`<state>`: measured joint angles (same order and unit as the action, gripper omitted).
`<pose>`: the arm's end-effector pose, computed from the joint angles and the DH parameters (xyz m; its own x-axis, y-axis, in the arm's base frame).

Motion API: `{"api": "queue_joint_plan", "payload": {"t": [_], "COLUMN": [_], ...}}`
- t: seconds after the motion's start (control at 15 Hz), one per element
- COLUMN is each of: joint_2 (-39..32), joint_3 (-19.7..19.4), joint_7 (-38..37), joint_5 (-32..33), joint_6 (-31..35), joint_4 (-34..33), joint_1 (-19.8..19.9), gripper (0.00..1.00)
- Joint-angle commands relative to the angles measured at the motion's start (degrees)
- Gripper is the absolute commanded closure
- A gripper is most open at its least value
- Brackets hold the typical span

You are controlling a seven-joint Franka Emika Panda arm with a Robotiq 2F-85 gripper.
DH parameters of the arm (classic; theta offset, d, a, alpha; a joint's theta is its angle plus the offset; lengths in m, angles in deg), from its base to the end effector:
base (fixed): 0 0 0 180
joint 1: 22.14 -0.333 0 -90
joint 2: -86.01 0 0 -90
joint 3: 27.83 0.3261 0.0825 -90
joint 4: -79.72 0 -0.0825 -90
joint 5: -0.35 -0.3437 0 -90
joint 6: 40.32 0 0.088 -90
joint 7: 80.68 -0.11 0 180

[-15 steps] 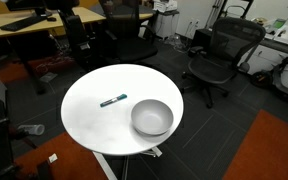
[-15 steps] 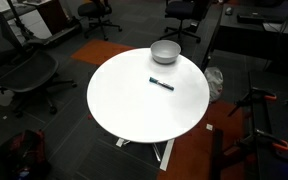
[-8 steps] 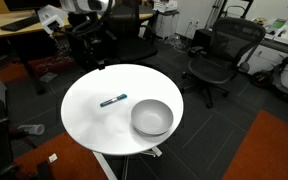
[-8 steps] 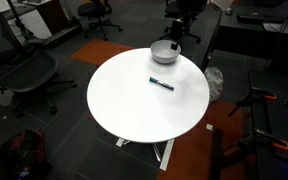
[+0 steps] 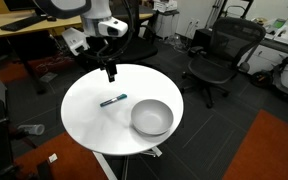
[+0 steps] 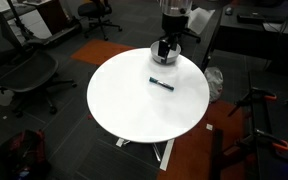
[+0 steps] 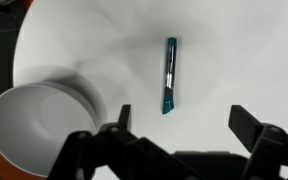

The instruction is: Move the marker to the left

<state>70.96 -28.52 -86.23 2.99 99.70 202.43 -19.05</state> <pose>0.5476 -0.0361 0.3211 0.9911 -0.1266 0.0419 -0.1279 -0.9913 0.0302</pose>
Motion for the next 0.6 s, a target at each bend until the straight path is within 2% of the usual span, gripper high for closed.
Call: {"api": "queue_joint_plan", "payload": {"t": [0.0,0.53], "joint_2": [-4.82,-12.93], "joint_3": [-0.26,-0.43], "joint_7": [2.19,1.47], "joint_5": [-1.74,-1.88], "joint_6": [2.27,4.32], "joint_4": [-3.11,-7.66], "joint_1": [-0.05,0.07], "gripper": [0.00,0.00]}}
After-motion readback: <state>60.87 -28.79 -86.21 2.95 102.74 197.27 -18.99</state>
